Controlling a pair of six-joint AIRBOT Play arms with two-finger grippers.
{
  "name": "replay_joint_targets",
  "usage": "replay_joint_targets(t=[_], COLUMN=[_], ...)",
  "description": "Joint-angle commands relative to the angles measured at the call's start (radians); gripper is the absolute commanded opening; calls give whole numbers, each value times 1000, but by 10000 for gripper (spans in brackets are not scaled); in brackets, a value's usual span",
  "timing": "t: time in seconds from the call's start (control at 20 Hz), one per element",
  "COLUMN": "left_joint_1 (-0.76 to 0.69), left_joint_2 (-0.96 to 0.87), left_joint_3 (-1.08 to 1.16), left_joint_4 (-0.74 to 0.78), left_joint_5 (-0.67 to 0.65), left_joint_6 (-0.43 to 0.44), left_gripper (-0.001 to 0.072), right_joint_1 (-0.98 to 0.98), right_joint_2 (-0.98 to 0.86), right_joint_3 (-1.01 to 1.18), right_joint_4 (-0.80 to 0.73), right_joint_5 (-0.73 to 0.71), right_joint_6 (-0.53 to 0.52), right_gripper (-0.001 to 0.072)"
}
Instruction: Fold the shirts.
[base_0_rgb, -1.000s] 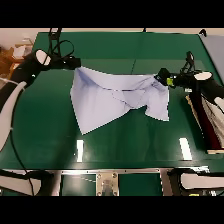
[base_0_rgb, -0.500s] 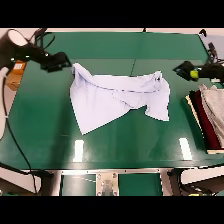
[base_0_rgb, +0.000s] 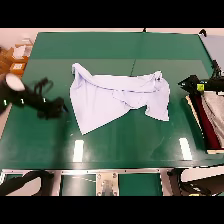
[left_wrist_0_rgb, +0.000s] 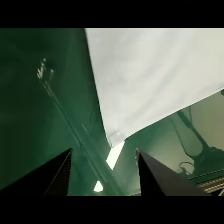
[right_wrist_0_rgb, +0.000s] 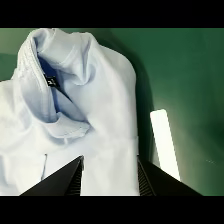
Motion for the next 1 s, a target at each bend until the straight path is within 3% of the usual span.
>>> replay_joint_targets(t=[0.0,0.15,0.3,0.4,0.55,0.6,0.65,0.8,0.95], left_joint_1=[1,-46,-168,-190,-190,-187,-186,-136,82], left_joint_2=[109,106,99,38,-68,-68,-64,-65,-64], left_joint_3=[-340,-466,-484,-483,-479,-469,-442,-327,-211], left_joint_4=[-199,-418,-474,-544,-696,-726,-724,-526,-220], left_joint_5=[212,384,566,585,532,534,534,472,280], left_joint_6=[11,122,122,129,267,310,343,284,171], left_gripper=[495,495,495,495,465,315,19,21,21], right_joint_1=[1,9,18,20,20,20,20,19,9], right_joint_2=[-1,-1,-1,-1,-1,-1,-1,-1,-1], right_joint_3=[-9,-9,-9,-9,-9,-9,-9,-9,-11], right_joint_4=[46,55,56,61,61,61,61,59,29], right_joint_5=[-4,-4,-4,-3,0,1,2,31,64], right_joint_6=[-29,-32,-32,-33,-32,-32,-32,-32,-30], right_gripper=[402,402,402,402,402,402,402,412,431])
